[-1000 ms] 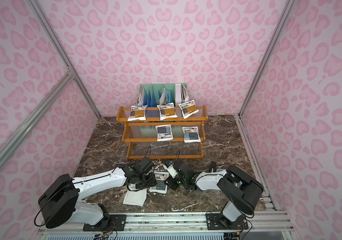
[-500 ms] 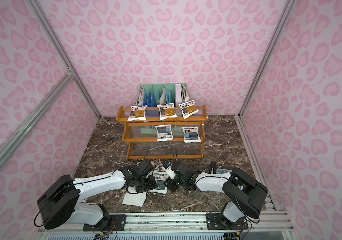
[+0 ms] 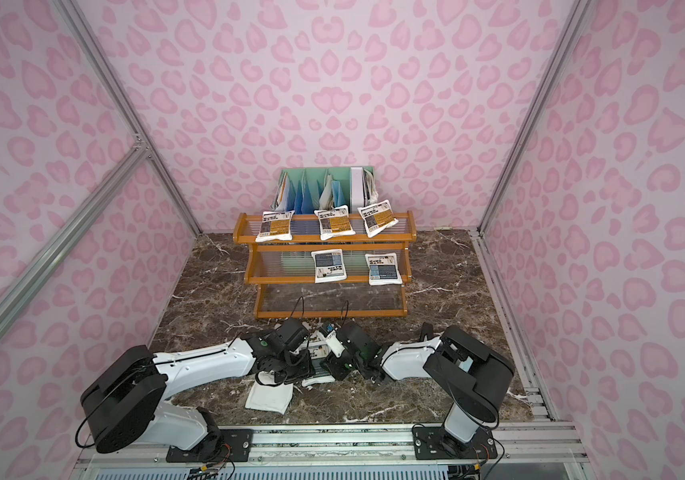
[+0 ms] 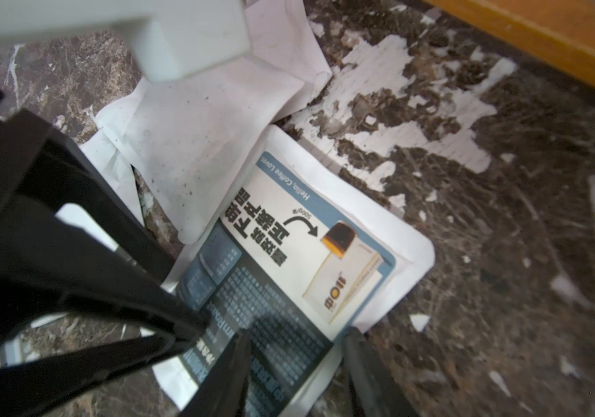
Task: Place the bagged coffee beans on the shelf by color
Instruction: Pick up the bagged coffee beans at the center of the board.
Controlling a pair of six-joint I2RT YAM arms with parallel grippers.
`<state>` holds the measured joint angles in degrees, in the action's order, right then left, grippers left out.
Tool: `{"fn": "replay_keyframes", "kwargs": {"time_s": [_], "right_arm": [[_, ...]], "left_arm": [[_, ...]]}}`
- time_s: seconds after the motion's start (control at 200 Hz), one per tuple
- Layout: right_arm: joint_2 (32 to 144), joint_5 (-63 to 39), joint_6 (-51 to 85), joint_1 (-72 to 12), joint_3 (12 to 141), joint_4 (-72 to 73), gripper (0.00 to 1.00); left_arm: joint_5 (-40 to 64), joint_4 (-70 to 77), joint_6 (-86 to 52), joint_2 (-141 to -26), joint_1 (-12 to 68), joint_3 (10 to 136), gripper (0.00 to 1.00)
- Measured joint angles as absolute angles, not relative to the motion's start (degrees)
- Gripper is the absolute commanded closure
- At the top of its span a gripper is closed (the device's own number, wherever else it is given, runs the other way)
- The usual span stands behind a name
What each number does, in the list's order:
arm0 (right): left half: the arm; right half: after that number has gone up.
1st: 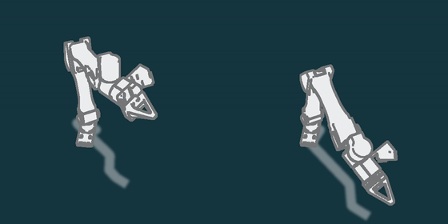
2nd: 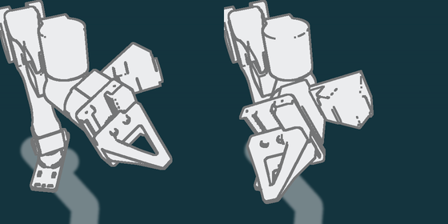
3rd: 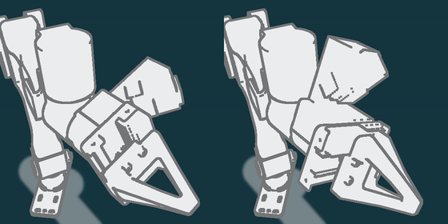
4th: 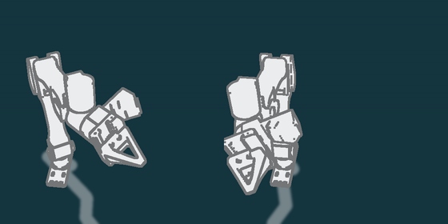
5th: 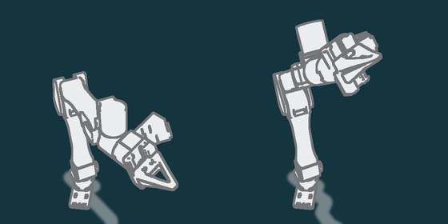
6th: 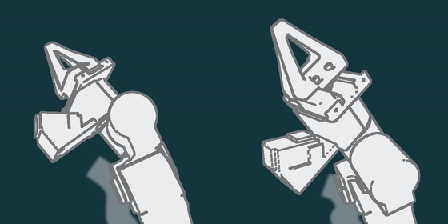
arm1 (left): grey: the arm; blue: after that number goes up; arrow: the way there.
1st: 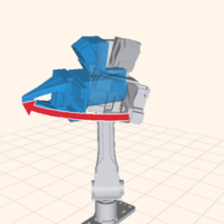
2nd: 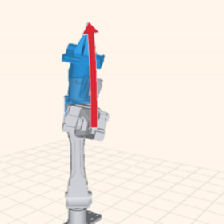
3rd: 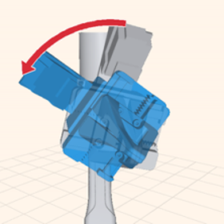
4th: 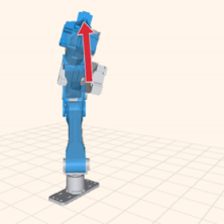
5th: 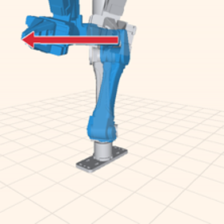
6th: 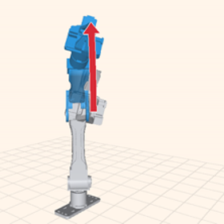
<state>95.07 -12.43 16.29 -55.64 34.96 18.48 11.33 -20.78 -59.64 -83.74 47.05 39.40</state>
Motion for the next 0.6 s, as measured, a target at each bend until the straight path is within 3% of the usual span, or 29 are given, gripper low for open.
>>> {"fn": "replay_keyframes", "kwargs": {"time_s": [0.08, 0.375, 0.6], "right_arm": [[95.0, -12.4, 16.4, -55.6, 34.8, 18.9, 0.54], [92.4, -12.6, 16.5, -54.7, 34.1, 16.1, 0.54], [82.4, -14.4, 17.0, -49.7, 31.2, 10.1, 0.52]], "left_arm": [[11.9, -20.7, -59.4, -84.1, 47.0, 39.7, 1.0], [11.0, -20.7, -58.3, -82.8, 47.2, 39.8, 1.0], [9.4, -20.6, -58.3, -74.1, 47.3, 39.9, 1.0]]}}
